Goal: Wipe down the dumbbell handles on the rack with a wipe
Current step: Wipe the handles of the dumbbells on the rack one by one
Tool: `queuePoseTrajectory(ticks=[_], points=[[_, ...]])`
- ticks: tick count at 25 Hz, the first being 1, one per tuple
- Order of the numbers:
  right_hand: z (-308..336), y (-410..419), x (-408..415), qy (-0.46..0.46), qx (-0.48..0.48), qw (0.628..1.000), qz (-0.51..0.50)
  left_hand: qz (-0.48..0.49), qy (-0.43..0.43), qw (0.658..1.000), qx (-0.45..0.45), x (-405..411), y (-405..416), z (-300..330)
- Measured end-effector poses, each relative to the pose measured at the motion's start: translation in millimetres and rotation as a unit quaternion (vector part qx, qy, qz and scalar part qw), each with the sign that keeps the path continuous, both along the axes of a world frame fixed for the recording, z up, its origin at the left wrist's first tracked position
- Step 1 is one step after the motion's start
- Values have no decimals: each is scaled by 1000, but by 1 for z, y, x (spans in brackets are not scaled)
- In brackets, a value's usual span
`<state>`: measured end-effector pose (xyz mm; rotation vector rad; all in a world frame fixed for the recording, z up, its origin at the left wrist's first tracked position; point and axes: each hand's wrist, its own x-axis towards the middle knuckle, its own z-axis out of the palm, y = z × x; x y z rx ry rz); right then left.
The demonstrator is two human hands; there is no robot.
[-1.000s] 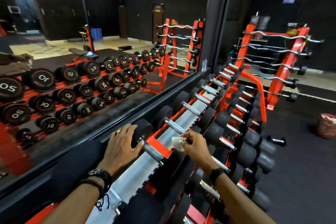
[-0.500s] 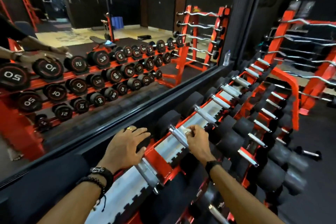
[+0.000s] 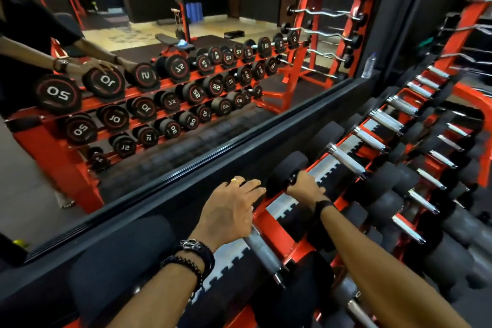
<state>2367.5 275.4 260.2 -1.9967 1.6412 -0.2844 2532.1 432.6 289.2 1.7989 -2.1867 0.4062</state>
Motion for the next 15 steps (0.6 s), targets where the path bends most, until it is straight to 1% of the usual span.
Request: queuePoseTrajectory(ticks=[3, 4, 5, 7, 9, 11, 12, 15], points=[[-11, 13, 11, 45, -64, 997, -17, 1, 0, 1000, -12, 1, -2, -1], [-14, 14, 11, 43, -56, 997, -19, 2, 1, 1000, -10, 0, -2, -2], [-15, 9, 8, 9, -25, 999, -26, 3, 0, 1000, -11, 0, -1, -1], [-12, -10, 0, -89, 29, 994, -54, 5, 1, 1000, -17, -1, -1, -1], [-16, -20, -4, -115, 59, 990, -49, 8, 5, 1000, -12, -2, -1, -1], [-11, -7, -2, -130, 73, 988, -27, 4, 6, 1000, -12, -2, -1, -1], [-7, -5, 0, -157, 81, 984, -26, 4, 6, 1000, -14, -1, -1, 0], [7, -13, -3, -250, 131, 956, -82, 6, 11, 1000, -15, -2, 0, 2]])
